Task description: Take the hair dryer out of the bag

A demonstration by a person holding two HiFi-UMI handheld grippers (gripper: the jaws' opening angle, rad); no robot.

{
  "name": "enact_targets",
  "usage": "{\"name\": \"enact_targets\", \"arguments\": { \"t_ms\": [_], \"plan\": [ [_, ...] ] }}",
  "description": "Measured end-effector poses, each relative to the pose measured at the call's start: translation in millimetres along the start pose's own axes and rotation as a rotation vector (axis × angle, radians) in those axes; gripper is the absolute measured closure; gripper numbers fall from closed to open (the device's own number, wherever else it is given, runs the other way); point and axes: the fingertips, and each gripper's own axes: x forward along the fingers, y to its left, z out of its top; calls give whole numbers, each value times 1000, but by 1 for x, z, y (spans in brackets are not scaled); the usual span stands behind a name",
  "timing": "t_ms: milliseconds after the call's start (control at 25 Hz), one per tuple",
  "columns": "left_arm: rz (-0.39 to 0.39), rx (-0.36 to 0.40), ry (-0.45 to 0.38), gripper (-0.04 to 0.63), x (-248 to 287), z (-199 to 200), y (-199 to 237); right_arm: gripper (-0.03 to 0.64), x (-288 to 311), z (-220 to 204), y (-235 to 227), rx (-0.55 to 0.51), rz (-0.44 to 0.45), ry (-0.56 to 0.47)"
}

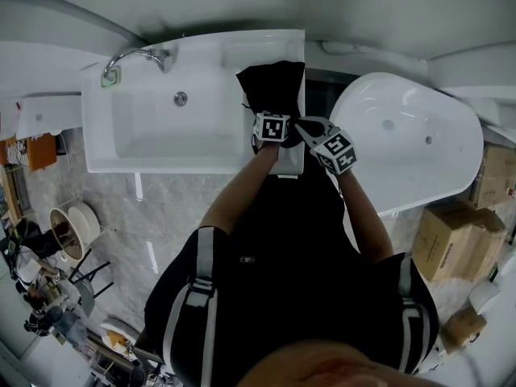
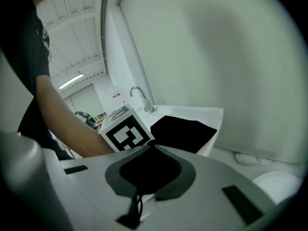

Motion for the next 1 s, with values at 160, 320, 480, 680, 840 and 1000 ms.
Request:
{"name": "enact_targets", "arguments": {
  "t_ms": [160,320,480,680,840,1000],
  "plan": [
    [-107,-123,-80,394,0,3,-4,549,-4,-9,-5,10,-7,15],
    [-310,-248,-161,403,-14,9,-2,549,-2,-10,-4,11,12,16],
    [-533,-390,-234,408,-36,18,-5,549,-1,-4,-2,34,18,-3],
    [-724,-461,-260,408,-60,18,-9,548,0,4,1,37,21,-15],
    [-766,-445,-266,408,-76,10,-8,548,0,4,11,25,39,-7],
    [-799,-400,-289,408,-91,2,5,546,4,7,34,2,115,-29]
  ]
}}
